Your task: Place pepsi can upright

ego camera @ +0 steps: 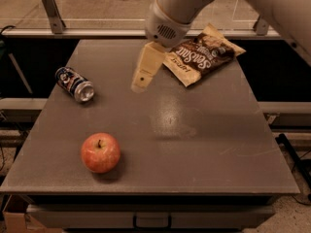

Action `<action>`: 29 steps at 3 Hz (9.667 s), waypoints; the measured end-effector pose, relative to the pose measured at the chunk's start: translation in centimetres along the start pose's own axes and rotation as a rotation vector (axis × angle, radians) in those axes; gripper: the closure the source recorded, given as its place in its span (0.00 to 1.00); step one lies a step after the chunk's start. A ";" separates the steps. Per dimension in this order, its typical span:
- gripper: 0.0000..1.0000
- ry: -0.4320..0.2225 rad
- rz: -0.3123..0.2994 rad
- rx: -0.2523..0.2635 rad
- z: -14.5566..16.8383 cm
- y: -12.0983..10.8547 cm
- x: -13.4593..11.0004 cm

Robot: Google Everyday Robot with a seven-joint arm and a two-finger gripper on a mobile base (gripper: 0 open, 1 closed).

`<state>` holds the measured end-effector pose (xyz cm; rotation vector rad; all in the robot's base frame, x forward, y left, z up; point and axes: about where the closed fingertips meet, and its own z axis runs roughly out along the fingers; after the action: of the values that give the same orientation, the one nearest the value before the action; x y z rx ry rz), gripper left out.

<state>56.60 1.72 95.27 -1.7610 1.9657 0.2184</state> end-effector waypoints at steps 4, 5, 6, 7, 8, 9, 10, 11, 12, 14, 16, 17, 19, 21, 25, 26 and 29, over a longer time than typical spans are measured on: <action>0.00 -0.127 0.197 -0.170 15.0 -0.1 -17.1; 0.00 -0.049 0.283 -0.112 17.9 -0.9 -16.5; 0.00 0.044 0.353 -0.073 20.2 -1.4 -15.7; 0.17 0.124 0.408 -0.049 21.6 -1.9 -15.4; 0.41 0.169 0.433 -0.029 22.0 -2.6 -15.5; 0.71 0.172 0.448 -0.010 21.6 -3.5 -15.6; 0.96 0.051 0.453 0.047 17.5 -4.7 -14.8; 1.00 -0.118 0.405 0.055 13.1 -3.8 -14.4; 1.00 -0.344 0.331 0.009 9.7 -1.2 -16.1; 1.00 -0.711 0.381 -0.052 8.4 -1.7 -17.1; 1.00 -0.692 0.345 -0.049 7.4 0.6 -14.2; 1.00 -0.681 0.353 0.006 5.6 1.9 -9.8; 1.00 -0.767 0.288 0.027 2.0 3.1 -2.2; 1.00 -0.893 0.158 -0.095 1.5 4.2 1.4; 0.51 -1.155 -0.014 -0.051 -0.5 7.9 5.6; 0.29 -1.175 -0.030 -0.041 -0.8 7.9 6.1; 0.00 -1.178 -0.011 -0.022 -0.9 7.6 7.2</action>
Offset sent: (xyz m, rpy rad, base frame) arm 0.0375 0.2168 -0.0161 0.2491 0.2032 0.0935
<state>48.64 -3.91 91.27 -1.1560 1.0642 1.0006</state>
